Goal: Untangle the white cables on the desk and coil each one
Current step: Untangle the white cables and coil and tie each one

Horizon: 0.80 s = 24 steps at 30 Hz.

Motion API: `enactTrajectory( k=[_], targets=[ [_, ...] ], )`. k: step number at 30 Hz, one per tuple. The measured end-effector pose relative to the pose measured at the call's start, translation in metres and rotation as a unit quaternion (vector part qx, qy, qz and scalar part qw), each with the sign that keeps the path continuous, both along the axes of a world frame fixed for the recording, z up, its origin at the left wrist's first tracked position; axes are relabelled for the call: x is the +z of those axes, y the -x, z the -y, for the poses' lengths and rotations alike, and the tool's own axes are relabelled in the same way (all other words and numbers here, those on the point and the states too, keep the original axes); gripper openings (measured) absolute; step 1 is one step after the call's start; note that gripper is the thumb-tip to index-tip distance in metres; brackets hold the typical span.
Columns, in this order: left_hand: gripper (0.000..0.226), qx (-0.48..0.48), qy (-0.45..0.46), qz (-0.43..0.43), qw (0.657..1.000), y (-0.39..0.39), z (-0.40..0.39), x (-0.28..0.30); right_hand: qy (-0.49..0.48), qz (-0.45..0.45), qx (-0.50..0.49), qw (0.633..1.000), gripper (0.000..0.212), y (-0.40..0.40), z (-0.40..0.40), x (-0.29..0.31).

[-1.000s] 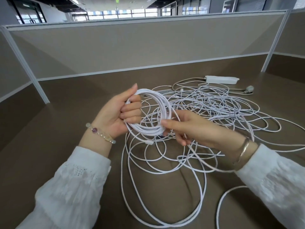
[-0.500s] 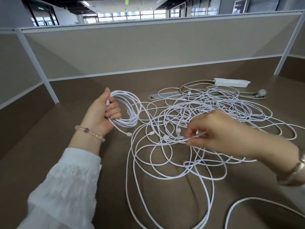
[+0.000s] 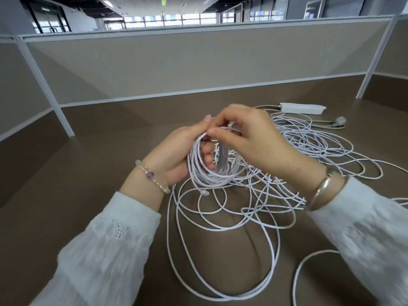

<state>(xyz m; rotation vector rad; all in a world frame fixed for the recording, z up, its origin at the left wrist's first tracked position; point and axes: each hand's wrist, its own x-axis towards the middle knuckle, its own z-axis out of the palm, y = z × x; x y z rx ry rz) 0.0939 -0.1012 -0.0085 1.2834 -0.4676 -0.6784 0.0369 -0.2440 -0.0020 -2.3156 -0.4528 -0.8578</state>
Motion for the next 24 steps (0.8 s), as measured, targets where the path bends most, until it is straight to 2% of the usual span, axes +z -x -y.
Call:
enactTrajectory(
  k=[3, 6, 12, 16, 20, 24],
  targets=[
    [0.042, -0.017, -0.030, -0.016, 0.999, -0.001, 0.003, -0.002, -0.047, -0.010, -0.019, 0.999, 0.010, 0.001, 0.006, -0.003],
    [0.042, -0.050, -0.020, -0.029, 0.998, 0.002, 0.006, -0.004, -0.077, -0.023, -0.032, 0.996, 0.013, 0.004, 0.014, -0.007],
    [0.043, -0.078, 0.006, -0.071, 0.994, -0.004, 0.007, -0.007, -0.139, -0.070, 0.008, 0.988, 0.013, -0.001, 0.028, -0.012],
    [0.037, -0.053, 0.016, -0.082, 0.995, -0.018, 0.004, -0.009, -0.179, -0.152, 0.076, 0.969, 0.006, -0.013, 0.058, -0.020],
    [0.032, -0.028, 0.002, -0.067, 0.997, -0.046, 0.023, -0.004, -0.179, -0.212, 0.055, 0.959, 0.009, -0.034, 0.101, -0.035],
    [0.033, -0.015, -0.003, -0.080, 0.997, -0.069, 0.040, 0.003, -0.236, -0.249, 0.053, 0.938, 0.007, -0.051, 0.125, -0.049]
  ],
)
